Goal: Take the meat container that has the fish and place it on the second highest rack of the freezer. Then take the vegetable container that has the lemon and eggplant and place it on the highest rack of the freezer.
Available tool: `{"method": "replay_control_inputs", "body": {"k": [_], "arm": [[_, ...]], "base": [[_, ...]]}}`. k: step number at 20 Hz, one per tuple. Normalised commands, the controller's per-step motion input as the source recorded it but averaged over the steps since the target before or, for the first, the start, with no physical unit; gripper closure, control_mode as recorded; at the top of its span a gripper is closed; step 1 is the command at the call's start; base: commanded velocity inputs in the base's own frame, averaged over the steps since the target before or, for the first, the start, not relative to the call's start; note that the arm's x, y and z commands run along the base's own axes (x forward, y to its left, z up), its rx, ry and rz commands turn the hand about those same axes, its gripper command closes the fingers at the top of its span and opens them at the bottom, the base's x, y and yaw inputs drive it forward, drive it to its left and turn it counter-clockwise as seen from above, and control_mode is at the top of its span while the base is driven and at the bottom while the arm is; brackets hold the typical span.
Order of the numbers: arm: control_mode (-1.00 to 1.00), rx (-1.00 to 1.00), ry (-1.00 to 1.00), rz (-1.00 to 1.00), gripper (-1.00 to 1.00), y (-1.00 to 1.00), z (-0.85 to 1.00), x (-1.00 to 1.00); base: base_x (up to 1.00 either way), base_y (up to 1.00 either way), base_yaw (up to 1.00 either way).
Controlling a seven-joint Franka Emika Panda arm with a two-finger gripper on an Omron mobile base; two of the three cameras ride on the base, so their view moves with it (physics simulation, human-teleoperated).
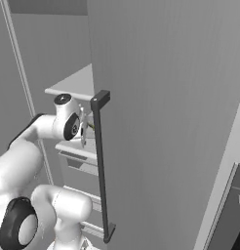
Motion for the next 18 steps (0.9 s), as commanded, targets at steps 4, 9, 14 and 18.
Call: {"method": "replay_control_inputs", "body": {"k": [4,9,14,18], "arm": [[-1.00,-0.01,0.00,0.26,-1.00,-0.05,0.21,-0.80],[-1.00,-0.04,0.00,0.57,-1.00,-0.13,0.00,-0.87],[-1.00,-0.10,0.00,0.68,-1.00,-0.11,0.00,-0.69],[-1.00,-0.25,-0.03,0.45,-1.00,-0.03,-0.04,-0.44]], "base": [[0.00,0.00,0.00],[0.00,0.00,0.00],[0.00,0.00,0.00],[0.00,0.00,0.00]]}}
